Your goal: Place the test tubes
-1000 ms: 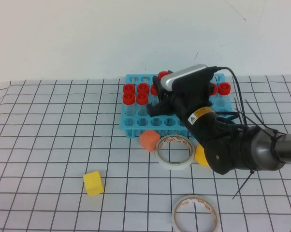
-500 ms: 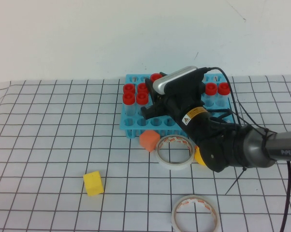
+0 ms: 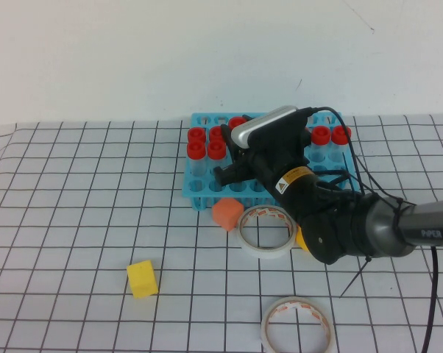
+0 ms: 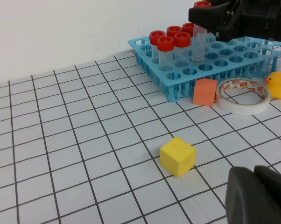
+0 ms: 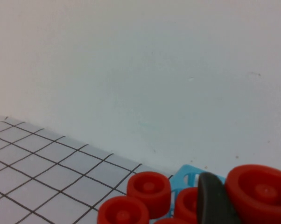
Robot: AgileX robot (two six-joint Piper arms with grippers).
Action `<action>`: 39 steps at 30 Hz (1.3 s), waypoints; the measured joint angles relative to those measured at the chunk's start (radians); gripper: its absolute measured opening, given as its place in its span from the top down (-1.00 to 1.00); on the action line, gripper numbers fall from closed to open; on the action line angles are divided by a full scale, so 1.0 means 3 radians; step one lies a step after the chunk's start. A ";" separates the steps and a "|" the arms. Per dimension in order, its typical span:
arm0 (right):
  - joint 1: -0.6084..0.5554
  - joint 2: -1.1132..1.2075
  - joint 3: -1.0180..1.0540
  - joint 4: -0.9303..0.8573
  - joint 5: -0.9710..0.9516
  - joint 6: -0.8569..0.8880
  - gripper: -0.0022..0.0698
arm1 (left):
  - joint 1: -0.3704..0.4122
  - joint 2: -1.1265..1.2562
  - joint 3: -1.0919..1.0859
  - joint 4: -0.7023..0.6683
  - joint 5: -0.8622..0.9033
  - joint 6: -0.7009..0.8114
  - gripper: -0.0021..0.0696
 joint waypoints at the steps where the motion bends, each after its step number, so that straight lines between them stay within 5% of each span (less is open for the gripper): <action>1: 0.0000 0.0000 0.0000 0.0006 0.0000 0.0000 0.15 | 0.0000 0.0000 0.0000 0.0000 0.0000 0.0000 0.95; 39: -0.0065 0.0002 0.0000 -0.0388 0.0110 0.0088 0.15 | 0.0000 0.0000 0.0000 0.0000 0.0000 -0.0013 0.95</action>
